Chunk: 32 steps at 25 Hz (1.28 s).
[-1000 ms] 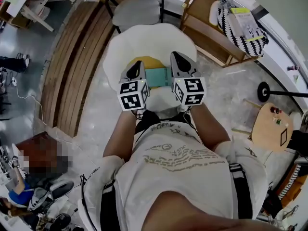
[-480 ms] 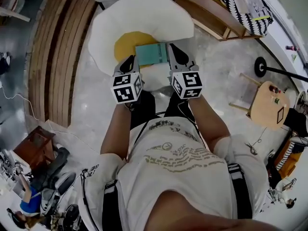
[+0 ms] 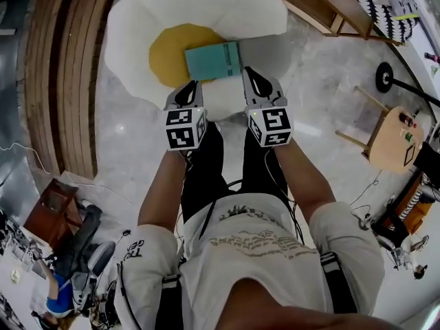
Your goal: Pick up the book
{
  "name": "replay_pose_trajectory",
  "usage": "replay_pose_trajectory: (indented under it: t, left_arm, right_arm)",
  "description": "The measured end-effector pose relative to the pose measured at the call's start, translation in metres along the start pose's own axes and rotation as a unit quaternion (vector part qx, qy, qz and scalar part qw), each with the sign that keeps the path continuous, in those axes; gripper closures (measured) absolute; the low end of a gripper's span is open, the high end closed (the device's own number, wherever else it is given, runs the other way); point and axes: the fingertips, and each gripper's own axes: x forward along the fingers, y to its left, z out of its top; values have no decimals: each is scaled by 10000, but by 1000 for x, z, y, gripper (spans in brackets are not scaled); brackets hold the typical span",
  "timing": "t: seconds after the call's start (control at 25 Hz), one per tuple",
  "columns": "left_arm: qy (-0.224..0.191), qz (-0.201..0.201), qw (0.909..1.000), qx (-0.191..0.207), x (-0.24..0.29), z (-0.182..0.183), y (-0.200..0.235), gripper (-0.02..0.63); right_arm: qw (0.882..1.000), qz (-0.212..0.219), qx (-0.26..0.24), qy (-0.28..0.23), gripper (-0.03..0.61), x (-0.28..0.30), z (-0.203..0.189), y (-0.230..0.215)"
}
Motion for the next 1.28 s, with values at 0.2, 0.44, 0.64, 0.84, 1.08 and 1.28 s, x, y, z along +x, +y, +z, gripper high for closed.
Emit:
replay_pose_trajectory:
  t: [0.2, 0.44, 0.64, 0.84, 1.08, 1.28]
  left_arm:
    - [529, -176, 9984, -48, 58, -63, 2, 592]
    - [925, -441, 9934, -517, 107, -138, 7, 592]
    - [1058, -627, 9835, -1323, 143, -198, 19, 592]
    - [554, -1153, 9290, -3472, 167, -225, 21, 591]
    - [-673, -1610, 7731, -6098, 202, -232, 49, 417]
    - [-1081, -1505, 7314, -6563, 233, -243, 67, 397]
  right_arm:
    - [9987, 178, -159, 450, 551, 29, -69, -10]
    - [9955, 392, -236, 828, 551, 40, -138, -4]
    - [9928, 430, -299, 1076, 551, 54, -184, 4]
    - [9902, 543, -237, 1266, 551, 50, -210, 7]
    - [9852, 690, -120, 1563, 551, 40, -245, 10]
    - [9812, 921, -122, 1694, 551, 33, -260, 15]
